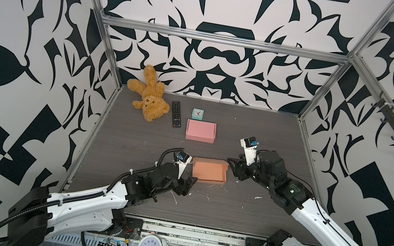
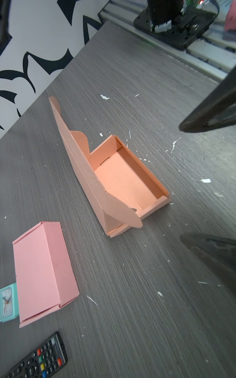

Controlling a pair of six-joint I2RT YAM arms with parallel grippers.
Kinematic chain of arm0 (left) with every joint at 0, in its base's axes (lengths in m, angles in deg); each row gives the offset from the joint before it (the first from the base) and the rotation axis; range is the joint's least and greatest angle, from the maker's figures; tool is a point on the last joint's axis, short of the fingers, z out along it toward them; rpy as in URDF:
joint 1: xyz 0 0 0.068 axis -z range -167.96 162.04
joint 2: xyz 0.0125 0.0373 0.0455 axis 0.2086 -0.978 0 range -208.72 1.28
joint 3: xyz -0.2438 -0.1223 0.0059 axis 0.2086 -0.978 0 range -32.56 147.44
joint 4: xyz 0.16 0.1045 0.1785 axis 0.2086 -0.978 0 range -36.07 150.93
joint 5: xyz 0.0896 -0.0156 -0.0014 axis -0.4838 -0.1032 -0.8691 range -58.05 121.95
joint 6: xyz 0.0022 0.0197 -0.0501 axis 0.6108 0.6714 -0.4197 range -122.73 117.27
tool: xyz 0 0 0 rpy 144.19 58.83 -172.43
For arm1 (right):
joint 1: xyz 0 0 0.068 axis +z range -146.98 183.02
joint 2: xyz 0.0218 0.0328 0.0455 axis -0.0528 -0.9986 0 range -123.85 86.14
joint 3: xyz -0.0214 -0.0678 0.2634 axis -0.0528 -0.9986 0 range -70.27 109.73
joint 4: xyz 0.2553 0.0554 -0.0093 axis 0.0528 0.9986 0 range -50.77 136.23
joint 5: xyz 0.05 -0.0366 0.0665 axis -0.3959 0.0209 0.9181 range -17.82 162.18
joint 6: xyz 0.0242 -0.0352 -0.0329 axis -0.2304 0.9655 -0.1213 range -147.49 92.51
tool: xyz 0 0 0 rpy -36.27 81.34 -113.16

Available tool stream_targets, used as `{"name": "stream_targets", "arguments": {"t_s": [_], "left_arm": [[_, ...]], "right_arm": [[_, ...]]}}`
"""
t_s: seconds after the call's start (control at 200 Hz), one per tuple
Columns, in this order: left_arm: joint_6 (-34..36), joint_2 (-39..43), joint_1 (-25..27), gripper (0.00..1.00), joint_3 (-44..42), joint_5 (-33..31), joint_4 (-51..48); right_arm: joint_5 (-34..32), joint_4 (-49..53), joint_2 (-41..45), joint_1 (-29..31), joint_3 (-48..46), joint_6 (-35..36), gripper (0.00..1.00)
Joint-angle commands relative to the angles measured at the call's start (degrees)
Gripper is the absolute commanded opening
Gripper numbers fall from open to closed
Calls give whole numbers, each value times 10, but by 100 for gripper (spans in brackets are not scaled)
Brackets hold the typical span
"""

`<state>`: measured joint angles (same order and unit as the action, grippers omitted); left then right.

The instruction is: Fold the paper box

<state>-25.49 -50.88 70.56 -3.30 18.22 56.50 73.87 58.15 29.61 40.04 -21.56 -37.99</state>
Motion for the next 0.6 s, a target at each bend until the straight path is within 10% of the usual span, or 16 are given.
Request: {"name": "stream_targets", "arguments": {"t_s": [0.0, 0.595], "left_arm": [[-3, 25, -1, 79, 50, 21, -110], [-21, -190, -239, 80, 251, 279, -145]], "right_arm": [[-17, 27, -24, 3, 45, 9, 59], [34, 5, -162, -47, 116, 9, 60]]}}
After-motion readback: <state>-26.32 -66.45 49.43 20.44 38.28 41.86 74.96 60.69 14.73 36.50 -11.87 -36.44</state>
